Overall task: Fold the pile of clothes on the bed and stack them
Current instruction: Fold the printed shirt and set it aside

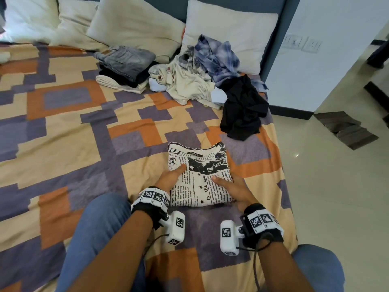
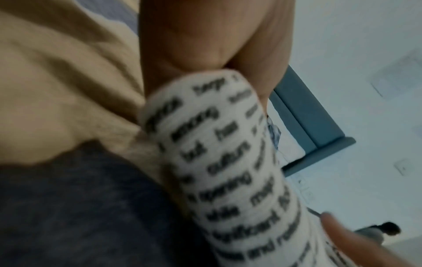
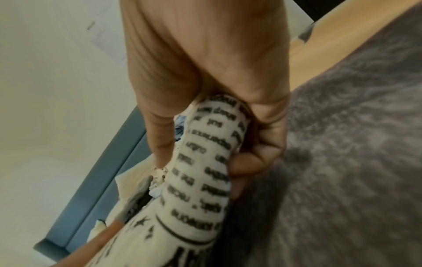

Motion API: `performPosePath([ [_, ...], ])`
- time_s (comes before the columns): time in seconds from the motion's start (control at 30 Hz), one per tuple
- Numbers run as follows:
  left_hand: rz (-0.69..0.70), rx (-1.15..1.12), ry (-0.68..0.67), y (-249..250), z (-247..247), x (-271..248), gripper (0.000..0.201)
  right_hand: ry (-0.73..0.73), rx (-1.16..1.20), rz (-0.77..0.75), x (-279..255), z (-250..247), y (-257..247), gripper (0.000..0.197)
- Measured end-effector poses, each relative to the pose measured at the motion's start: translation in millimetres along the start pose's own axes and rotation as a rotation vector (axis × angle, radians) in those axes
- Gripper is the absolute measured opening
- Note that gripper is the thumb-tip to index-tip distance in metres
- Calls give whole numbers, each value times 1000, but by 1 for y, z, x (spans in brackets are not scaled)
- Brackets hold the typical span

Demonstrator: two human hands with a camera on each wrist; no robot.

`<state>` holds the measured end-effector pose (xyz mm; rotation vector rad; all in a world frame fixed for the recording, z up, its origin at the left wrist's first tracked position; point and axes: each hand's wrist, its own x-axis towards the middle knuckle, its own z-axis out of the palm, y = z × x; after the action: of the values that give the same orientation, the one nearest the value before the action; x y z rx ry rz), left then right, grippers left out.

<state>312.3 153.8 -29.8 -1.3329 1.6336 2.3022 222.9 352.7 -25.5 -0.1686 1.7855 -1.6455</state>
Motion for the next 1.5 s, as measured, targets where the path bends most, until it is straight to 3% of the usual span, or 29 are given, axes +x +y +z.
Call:
performPosePath([
  [0.23,-66,-262,-101,55,-28,-5,37,-38,118,-146,15,33,-47,41],
  [0.33,36,-352,-49,85,-60,8,39,-155,92,-138,47,68,-77,39],
  [0.4,95,-431,2,100,-84,19,32,-229,46,-94,74,96,-97,54],
  [0.5,171,-537,123,119,-134,52,37,-320,44,-69,134,150,-124,77],
  [0.57,183,-559,200,128,-166,83,47,-342,-47,-94,176,183,-140,65],
  [0.67,213,-656,271,156,-208,135,43,-356,-187,-132,256,238,-166,57],
  [0.8,394,-804,368,199,-257,199,53,-461,-261,-253,345,305,-207,51],
  [0.9,460,-898,361,229,-285,245,56,-426,-229,-297,406,348,-221,60],
  [0.97,418,-916,377,231,-290,273,61,-324,-241,-306,447,366,-206,63],
  [1.03,350,-943,380,216,-284,293,64,-227,-317,-270,472,367,-175,62],
  [1.1,359,-930,497,205,-267,299,58,-177,-359,-286,481,356,-138,58],
  [1.17,428,-886,592,197,-256,304,58,-137,-253,-278,480,340,-115,44],
  [1.23,450,-885,624,199,-254,303,61,-151,16,-147,471,332,-111,37],
  [1.33,390,-842,664,194,-253,295,57,-169,45,-63,441,312,-115,51],
  [1.4,335,-723,737,186,-248,286,60,-214,-98,-71,416,296,-118,49],
  [1.5,204,-225,897,188,-215,255,68,-289,-242,-51,379,257,-126,25],
])
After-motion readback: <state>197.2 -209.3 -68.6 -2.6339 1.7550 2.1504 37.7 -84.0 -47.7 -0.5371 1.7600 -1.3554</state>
